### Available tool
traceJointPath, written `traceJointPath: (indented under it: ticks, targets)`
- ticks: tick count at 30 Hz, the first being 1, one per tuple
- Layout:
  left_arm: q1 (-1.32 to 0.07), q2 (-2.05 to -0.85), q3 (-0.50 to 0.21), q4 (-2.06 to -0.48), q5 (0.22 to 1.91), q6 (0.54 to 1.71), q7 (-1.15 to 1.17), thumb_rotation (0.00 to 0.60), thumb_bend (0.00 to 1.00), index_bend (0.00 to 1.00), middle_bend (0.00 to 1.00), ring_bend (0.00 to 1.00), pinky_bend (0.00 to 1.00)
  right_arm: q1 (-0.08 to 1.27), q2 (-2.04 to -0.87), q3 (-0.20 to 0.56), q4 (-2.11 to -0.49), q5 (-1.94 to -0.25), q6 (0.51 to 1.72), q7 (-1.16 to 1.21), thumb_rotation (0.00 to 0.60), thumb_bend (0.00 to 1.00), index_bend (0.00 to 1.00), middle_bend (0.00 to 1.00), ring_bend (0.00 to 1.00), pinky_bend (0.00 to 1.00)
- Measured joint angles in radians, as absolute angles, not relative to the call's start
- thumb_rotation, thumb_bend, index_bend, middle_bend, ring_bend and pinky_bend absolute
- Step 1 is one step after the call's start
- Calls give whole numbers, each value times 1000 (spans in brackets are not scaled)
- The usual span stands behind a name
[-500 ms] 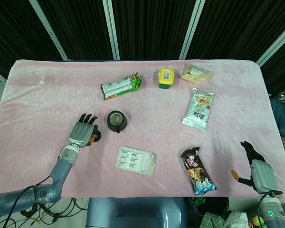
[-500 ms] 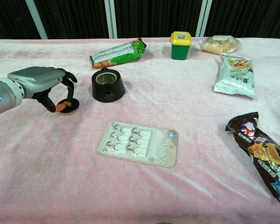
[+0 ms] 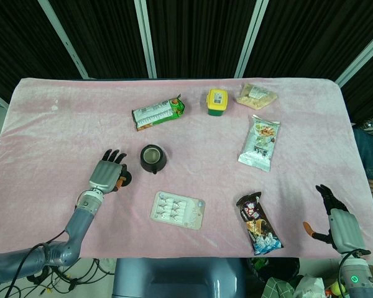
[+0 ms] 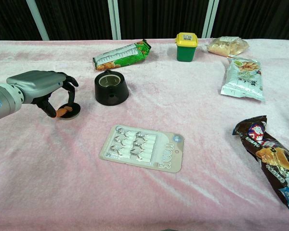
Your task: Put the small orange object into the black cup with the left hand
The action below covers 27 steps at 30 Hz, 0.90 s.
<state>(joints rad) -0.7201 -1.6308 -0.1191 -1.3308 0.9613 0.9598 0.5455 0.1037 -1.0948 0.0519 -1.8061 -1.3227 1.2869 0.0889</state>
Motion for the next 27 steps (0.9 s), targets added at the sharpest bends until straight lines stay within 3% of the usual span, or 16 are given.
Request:
traceJointPath:
  ticks: [27]
  targets:
    - [-712, -1601, -132, -1347, 970, 968, 515, 600, 427, 547, 134, 0, 0, 106, -1098, 51, -1805, -1323, 1285, 79, 600, 216, 54, 44, 148, 158]
